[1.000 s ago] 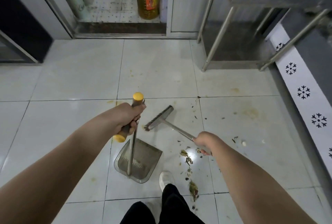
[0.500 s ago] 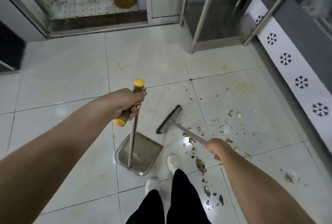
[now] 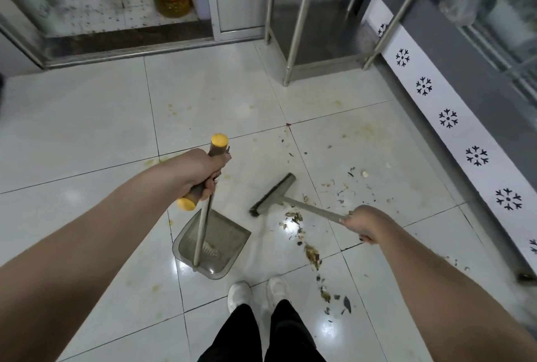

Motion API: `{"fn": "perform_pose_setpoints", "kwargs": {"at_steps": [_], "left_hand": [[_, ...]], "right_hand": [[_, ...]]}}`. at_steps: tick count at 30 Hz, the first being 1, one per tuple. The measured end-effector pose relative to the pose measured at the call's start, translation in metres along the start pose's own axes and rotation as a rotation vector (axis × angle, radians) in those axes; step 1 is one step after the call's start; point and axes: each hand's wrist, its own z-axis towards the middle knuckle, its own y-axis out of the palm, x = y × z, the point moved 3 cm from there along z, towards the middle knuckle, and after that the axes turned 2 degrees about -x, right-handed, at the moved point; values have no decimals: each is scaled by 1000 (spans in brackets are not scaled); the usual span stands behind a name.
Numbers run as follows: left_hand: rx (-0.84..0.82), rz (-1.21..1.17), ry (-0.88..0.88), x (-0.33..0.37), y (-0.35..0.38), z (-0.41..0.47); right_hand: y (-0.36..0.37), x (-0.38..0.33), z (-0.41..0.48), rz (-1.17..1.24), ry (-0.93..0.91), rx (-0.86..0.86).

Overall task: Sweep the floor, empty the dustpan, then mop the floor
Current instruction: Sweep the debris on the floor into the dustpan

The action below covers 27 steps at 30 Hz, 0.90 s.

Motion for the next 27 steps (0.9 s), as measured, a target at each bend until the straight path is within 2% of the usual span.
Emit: {"fn": "perform_pose_setpoints", "kwargs": {"at_steps": [4, 9, 12, 15, 23, 27], "left_hand": [[8, 40, 4, 7, 11, 5], [10, 82, 5, 16, 26, 14], [-13, 91, -7, 17, 32, 17], [-32, 98, -3, 21, 38, 15], [-57, 120, 37, 37, 45, -2], [-76, 77, 43, 47, 39, -2]], "right_hand": [[9, -42, -2, -7, -149, -15], [26, -56, 7, -176, -205, 64], [32, -32, 10, -289, -129, 73], [29, 3, 10, -268, -34, 33], [-22, 51, -16, -353, 79, 44], [-45, 65, -20, -242, 196, 2]]}}
